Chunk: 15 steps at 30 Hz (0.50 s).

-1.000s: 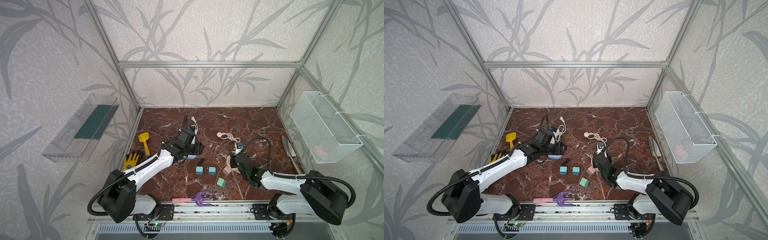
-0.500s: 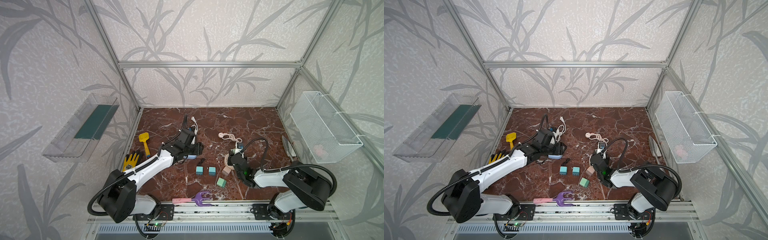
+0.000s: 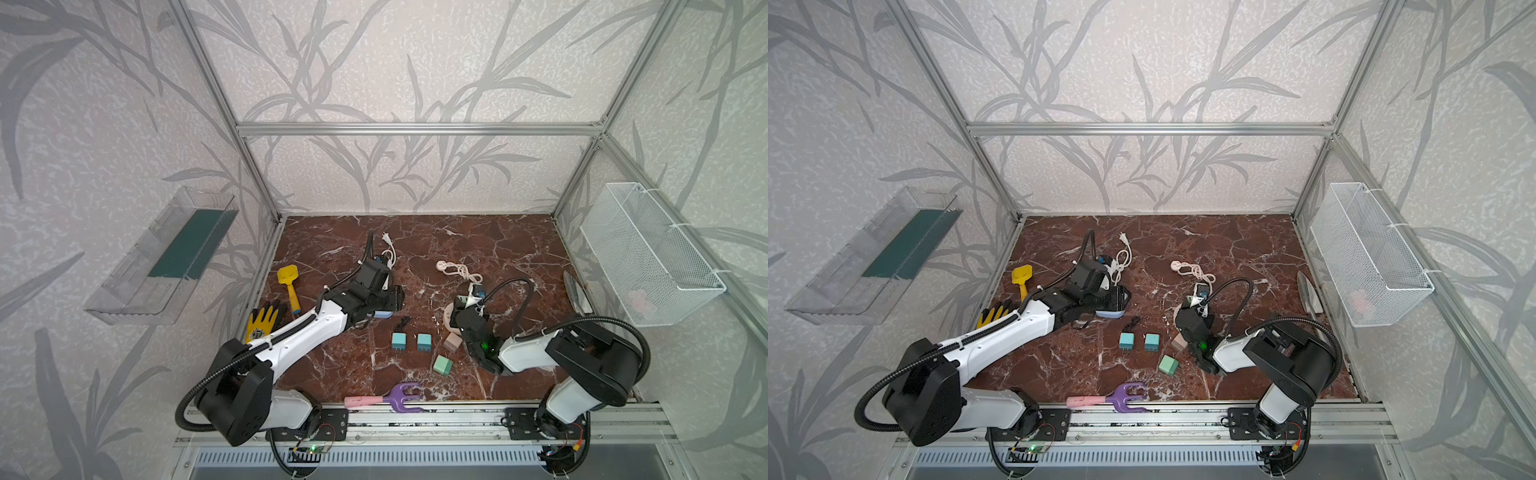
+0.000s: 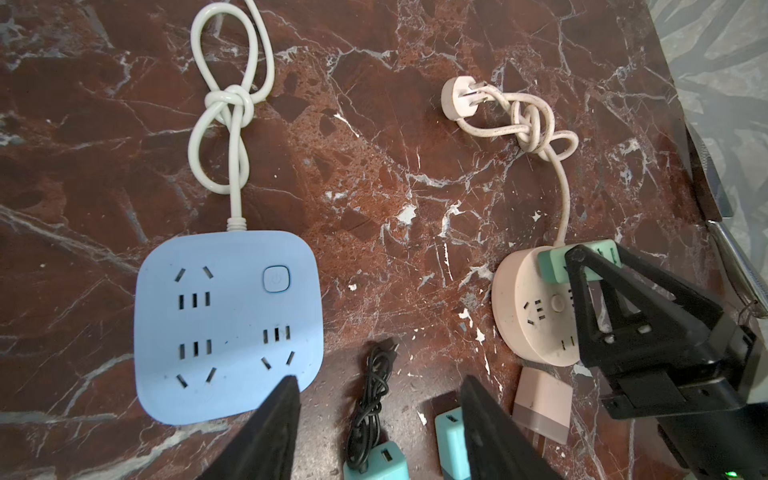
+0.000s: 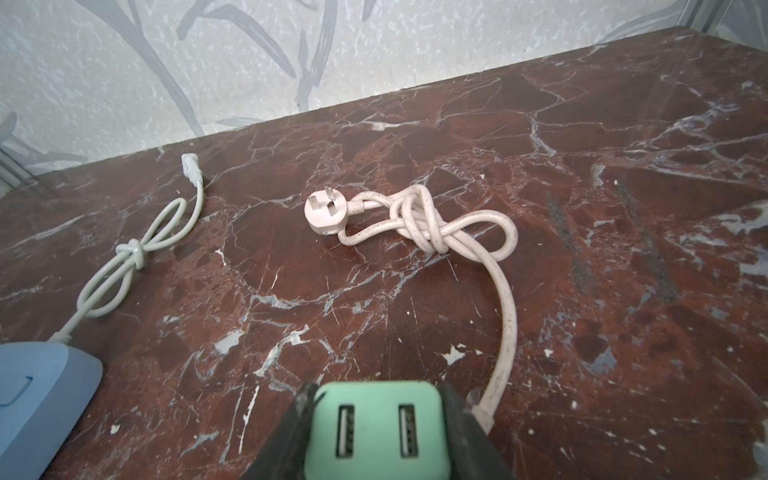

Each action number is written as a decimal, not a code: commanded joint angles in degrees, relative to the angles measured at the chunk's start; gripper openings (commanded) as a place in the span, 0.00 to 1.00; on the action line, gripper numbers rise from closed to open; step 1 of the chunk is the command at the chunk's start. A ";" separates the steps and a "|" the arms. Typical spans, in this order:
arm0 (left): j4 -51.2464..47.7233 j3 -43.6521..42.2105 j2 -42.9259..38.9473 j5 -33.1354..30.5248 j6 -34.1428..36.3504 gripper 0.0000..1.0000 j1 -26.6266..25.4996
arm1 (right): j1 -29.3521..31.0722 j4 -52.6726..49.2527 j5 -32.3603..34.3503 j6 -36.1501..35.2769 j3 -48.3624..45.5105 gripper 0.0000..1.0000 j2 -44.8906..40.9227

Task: Insert the plug
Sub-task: 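Align the held mint adapter over the pink round strip's socket with the right gripper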

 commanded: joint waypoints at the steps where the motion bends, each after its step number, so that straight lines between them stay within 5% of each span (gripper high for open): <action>1: 0.14 -1.02 -0.81 -1.26 -0.23 0.61 -0.34 | 2.02 -23.24 -8.10 0.54 -1.58 0.00 2.69; 15: 0.72 -2.38 -2.06 -1.54 0.05 0.61 -0.33 | 4.35 -27.71 -8.78 8.49 0.60 0.00 10.84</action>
